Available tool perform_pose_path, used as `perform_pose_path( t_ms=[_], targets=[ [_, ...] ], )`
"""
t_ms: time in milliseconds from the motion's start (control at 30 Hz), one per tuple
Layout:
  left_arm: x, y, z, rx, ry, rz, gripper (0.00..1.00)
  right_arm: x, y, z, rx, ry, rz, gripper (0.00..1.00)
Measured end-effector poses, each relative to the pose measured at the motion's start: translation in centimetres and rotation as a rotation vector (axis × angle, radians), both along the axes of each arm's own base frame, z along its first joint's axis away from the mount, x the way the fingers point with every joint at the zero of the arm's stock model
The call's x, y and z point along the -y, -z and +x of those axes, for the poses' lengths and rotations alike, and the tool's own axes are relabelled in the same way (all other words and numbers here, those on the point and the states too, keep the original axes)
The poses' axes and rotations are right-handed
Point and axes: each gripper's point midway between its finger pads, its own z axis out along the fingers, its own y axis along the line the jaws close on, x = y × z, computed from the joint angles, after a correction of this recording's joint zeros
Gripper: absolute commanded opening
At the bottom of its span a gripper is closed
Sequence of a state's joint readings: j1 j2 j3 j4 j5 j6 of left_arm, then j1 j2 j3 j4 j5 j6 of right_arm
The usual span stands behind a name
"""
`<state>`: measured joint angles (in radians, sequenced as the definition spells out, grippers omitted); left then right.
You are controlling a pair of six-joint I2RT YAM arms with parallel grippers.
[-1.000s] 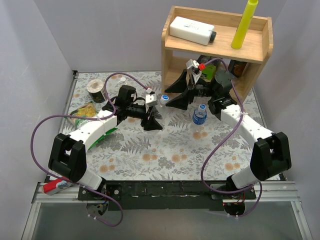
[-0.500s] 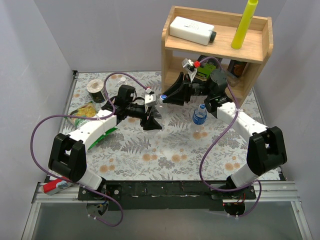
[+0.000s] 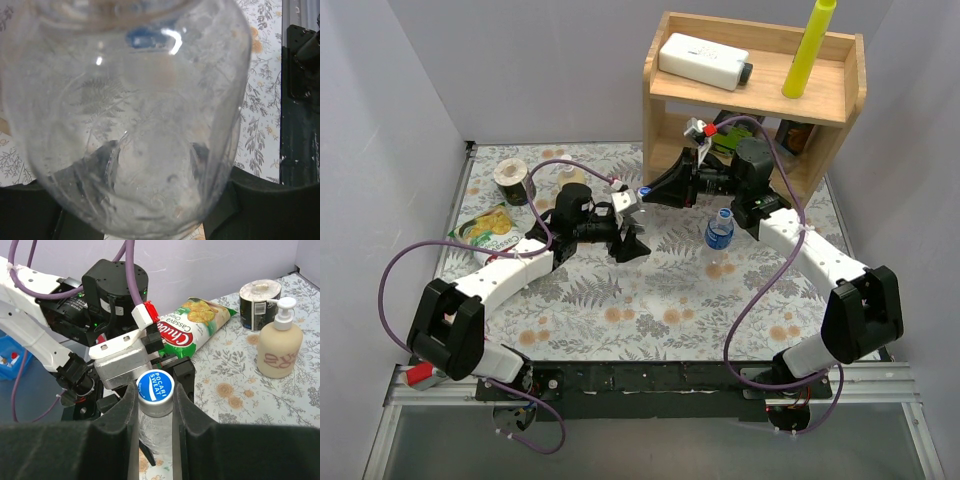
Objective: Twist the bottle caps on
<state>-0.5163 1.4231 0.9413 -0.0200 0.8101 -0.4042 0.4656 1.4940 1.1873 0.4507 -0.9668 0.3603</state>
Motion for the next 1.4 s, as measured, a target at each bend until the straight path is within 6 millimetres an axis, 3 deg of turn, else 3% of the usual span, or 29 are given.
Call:
perform_pose_path(
  t_ms=[133, 300, 467, 533, 633, 667, 700, 733, 800, 833, 867, 967, 1000, 1067, 1100, 1233, 1400],
  targets=[
    [0.4, -0.4, 0.1, 0.011, -0.031, -0.017, 0.00, 0.2, -0.3, 0.0, -0.008, 0.028, -0.001, 0.39],
    [0.4, -0.5, 0.3, 0.006, -0.046, -0.019, 0.00, 0.2, -0.2, 0.2, -0.039, 0.047, 0.002, 0.55],
    [0.3, -0.3, 0.4, -0.007, -0.061, -0.015, 0.00, -0.1, 0.1, 0.7, -0.066, 0.042, 0.012, 0.42],
    [0.2, -0.2, 0.5, -0.015, -0.070, -0.011, 0.00, -0.2, 0.2, 0.6, -0.072, 0.029, 0.016, 0.50],
    [0.2, -0.1, 0.5, -0.017, -0.071, -0.011, 0.00, -0.3, 0.3, 0.7, -0.079, 0.014, 0.023, 0.53],
    [0.2, -0.1, 0.5, -0.018, -0.071, -0.011, 0.00, -0.4, 0.3, 0.7, -0.078, 0.008, 0.024, 0.50],
    [0.2, -0.1, 0.5, -0.020, -0.072, -0.012, 0.00, -0.5, 0.5, 0.7, -0.081, 0.000, 0.024, 0.42],
    [0.2, -0.1, 0.4, -0.023, -0.074, -0.013, 0.00, -0.5, 0.6, 0.6, -0.081, -0.009, 0.024, 0.25],
    [0.1, 0.1, 0.4, -0.035, -0.081, -0.013, 0.00, -0.6, 0.6, 0.5, -0.068, -0.024, 0.025, 0.13],
    [0.1, 0.2, 0.3, -0.041, -0.081, -0.014, 0.07, -0.6, 0.6, 0.5, -0.061, -0.026, 0.024, 0.04],
    [0.2, 0.1, 0.3, -0.044, -0.080, -0.017, 0.24, -0.6, 0.7, 0.5, -0.053, -0.029, 0.024, 0.01],
    [0.3, 0.0, 0.4, -0.046, -0.092, -0.019, 0.48, -0.5, 0.6, 0.5, -0.038, -0.031, 0.024, 0.01],
    [0.3, 0.1, 0.5, -0.045, -0.100, -0.016, 0.63, -0.5, 0.7, 0.5, -0.036, -0.030, 0.024, 0.01],
    [0.2, 0.2, 0.8, -0.043, -0.118, -0.010, 0.80, -0.5, 0.7, 0.6, -0.023, -0.029, 0.022, 0.01],
    [0.1, 0.3, 0.9, -0.042, -0.128, -0.007, 0.98, -0.5, 0.8, 0.6, -0.014, -0.028, 0.019, 0.01],
    [-1.4, 0.3, 1.5, -0.029, -0.222, 0.006, 0.98, -0.3, 1.7, 0.8, -0.001, -0.022, -0.010, 0.01],
    [-5.1, 2.0, 0.9, -0.017, -0.310, 0.073, 0.98, 0.3, 2.6, 1.4, 0.025, -0.006, -0.040, 0.01]
  ],
)
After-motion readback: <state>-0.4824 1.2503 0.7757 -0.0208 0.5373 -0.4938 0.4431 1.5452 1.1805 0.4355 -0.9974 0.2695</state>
